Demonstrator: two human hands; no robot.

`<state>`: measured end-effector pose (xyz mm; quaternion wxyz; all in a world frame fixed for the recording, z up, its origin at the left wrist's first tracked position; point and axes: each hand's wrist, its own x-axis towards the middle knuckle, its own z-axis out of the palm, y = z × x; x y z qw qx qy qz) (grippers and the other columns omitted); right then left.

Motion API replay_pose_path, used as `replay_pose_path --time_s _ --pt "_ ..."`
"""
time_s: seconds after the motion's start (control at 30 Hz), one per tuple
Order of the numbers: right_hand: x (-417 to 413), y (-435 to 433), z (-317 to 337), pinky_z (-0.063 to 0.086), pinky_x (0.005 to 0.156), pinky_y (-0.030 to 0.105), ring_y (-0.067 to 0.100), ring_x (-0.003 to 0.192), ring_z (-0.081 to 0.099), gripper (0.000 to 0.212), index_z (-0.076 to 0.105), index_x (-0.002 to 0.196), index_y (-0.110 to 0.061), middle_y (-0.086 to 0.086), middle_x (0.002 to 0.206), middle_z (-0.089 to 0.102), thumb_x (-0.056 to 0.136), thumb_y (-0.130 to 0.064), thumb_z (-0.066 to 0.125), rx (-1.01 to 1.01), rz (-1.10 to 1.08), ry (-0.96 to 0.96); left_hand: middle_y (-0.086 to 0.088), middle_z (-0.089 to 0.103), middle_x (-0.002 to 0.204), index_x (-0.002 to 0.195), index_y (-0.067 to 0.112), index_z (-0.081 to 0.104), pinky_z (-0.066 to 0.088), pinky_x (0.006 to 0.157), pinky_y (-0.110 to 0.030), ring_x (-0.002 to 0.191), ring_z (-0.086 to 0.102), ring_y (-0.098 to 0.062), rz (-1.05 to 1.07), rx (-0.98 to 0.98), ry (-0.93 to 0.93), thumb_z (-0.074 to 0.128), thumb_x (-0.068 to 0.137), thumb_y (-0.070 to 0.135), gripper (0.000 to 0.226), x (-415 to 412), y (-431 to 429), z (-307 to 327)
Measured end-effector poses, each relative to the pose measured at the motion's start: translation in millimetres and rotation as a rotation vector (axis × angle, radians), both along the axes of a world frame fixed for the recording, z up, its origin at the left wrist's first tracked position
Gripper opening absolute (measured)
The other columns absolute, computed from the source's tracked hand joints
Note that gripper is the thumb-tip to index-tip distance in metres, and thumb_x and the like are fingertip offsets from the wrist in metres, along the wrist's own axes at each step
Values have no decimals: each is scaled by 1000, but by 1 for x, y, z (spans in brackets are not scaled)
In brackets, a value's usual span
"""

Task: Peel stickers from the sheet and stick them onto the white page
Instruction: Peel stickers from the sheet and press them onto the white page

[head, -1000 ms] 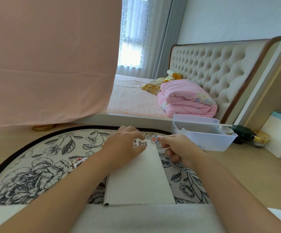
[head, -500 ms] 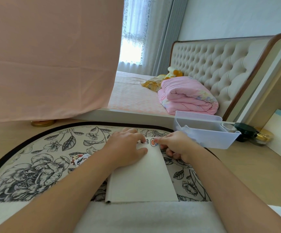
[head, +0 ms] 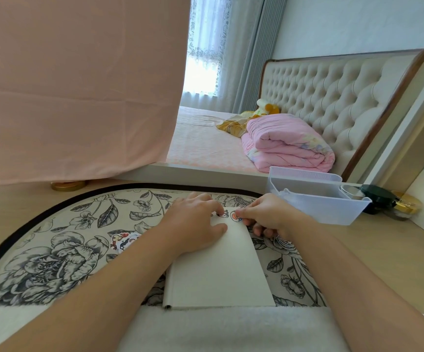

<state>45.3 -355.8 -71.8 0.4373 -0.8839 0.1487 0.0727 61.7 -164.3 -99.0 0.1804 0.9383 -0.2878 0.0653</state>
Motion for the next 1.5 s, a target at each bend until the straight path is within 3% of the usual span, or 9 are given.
replay_pose_path --time_s 0.17,0.33,0.53,0.63,0.7,0.83,1.1,1.3,1.5 --pt "0 3 -1 28 38 19 13 40 48 25 73 93 3 5 70 61 86 -21 76 -48 -15 -30 15 49 134 132 43 48 29 111 -36 131 37 -13 -34 46 -47 48 95 51 38 -2 -1 0" --pt "-3 4 -1 34 40 19 15 44 56 18 69 82 -16 -2 63 65 84 -31 79 -114 21 -86 20 40 145 137 42 50 27 113 -36 137 28 -9 -178 92 -80 44 100 35 38 -3 -4 2" --pt "-16 -3 0 56 57 27 11 53 68 29 60 122 -27 -1 85 72 94 -23 55 -352 53 -270 22 48 143 134 34 55 38 107 -37 133 39 -8 -219 145 -98 36 101 27 38 -2 -8 2" --pt "-30 -3 1 54 74 21 4 76 64 39 65 128 -33 -8 109 70 96 -19 47 -482 205 -310 21 47 145 136 34 51 36 109 -38 134 38 -8 -218 157 -93 36 101 27 39 -1 -9 0" --pt "-38 0 -3 51 90 29 8 103 59 44 58 137 -38 -11 125 58 98 -23 43 -660 331 -282 21 48 144 137 36 51 36 109 -40 134 38 -9 -220 145 -76 36 102 27 40 0 -8 -1" --pt "-40 4 -16 52 91 41 20 117 54 44 47 144 -35 -7 128 49 102 -33 35 -904 395 -274 19 52 141 135 35 53 39 108 -39 135 39 -10 -196 114 -42 35 102 27 39 -3 -9 -3" --pt "-58 -3 -21 52 80 31 16 109 54 40 56 135 -35 -11 118 58 100 -32 38 -974 388 -428 23 45 148 139 40 45 38 110 -41 140 34 -8 -149 119 -15 30 103 30 40 -8 -11 -6" --pt "-58 -6 -17 49 89 32 12 121 51 39 56 133 -38 -14 129 57 99 -28 42 -768 309 -419 26 34 154 142 51 37 28 117 -39 145 25 -6 -212 154 2 33 104 29 45 -11 -8 -1" --pt "-42 2 -16 48 94 38 21 123 50 56 30 152 -43 -4 135 44 99 -26 37 -790 379 -297 14 46 145 131 42 31 36 92 -34 132 41 -18 -79 -3 119 39 99 29 36 -17 -6 1"
